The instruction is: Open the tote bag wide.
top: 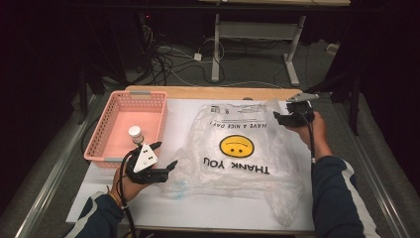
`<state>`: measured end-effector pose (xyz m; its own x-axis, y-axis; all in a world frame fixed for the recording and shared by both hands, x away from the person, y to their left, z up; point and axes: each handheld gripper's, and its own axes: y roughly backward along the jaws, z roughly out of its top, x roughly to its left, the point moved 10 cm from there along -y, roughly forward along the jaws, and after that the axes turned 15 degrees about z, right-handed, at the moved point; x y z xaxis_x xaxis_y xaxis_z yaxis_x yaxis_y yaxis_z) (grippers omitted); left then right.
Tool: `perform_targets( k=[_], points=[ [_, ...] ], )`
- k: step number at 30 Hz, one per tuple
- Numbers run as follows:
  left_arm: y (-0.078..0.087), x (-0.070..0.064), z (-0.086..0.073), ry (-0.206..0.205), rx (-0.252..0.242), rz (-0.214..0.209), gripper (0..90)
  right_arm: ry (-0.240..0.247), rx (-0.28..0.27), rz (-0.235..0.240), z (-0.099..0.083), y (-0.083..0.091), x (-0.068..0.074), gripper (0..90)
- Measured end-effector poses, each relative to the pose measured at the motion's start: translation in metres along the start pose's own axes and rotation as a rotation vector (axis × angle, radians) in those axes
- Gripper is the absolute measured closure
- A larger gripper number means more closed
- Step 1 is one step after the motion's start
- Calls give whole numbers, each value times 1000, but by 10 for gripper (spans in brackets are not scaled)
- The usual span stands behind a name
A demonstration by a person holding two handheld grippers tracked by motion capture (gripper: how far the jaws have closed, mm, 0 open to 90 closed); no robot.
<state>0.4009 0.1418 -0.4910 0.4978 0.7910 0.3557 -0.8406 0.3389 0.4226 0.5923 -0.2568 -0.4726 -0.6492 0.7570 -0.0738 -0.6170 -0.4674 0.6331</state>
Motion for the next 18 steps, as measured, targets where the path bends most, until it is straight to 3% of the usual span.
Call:
perform_targets(
  k=[1, 2, 3, 4, 5, 6, 7, 12, 13, 14, 18],
  points=[
    [0, 0, 0, 1, -1, -3, 202, 0, 0, 0, 0, 0, 0, 408],
    [0, -1, 0, 3, -2, -8, 202, -29, -9, 6, 2, -6, -3, 480],
    [0, -1, 1, 4, -5, -12, 202, -74, -12, 39, 5, -15, -7, 629],
    [0, -2, 1, 3, -7, -14, 202, -74, -12, 39, 5, -15, -7, 629],
    [0, -2, 1, 5, -8, -18, 202, -78, -6, 42, 6, -20, -8, 706],
    [-1, -2, 1, 3, -8, -20, 203, -79, 34, 40, 4, -27, -9, 841],
    [-1, -2, 1, 3, -6, -22, 203, -92, 47, 18, 3, -29, -12, 890],
    [-3, -3, 0, -3, -3, -35, 203, -165, 58, -120, -10, -23, -37, 900],
    [-3, -3, 0, -6, -4, -33, 203, -165, 58, -120, -10, -23, -37, 900],
    [-2, -3, 0, -7, -5, -31, 203, -214, 78, -167, -22, -19, -49, 900],
    [-1, 0, 0, -10, -4, -18, 203, -297, 110, -223, -51, -5, -66, 889]
  ],
)
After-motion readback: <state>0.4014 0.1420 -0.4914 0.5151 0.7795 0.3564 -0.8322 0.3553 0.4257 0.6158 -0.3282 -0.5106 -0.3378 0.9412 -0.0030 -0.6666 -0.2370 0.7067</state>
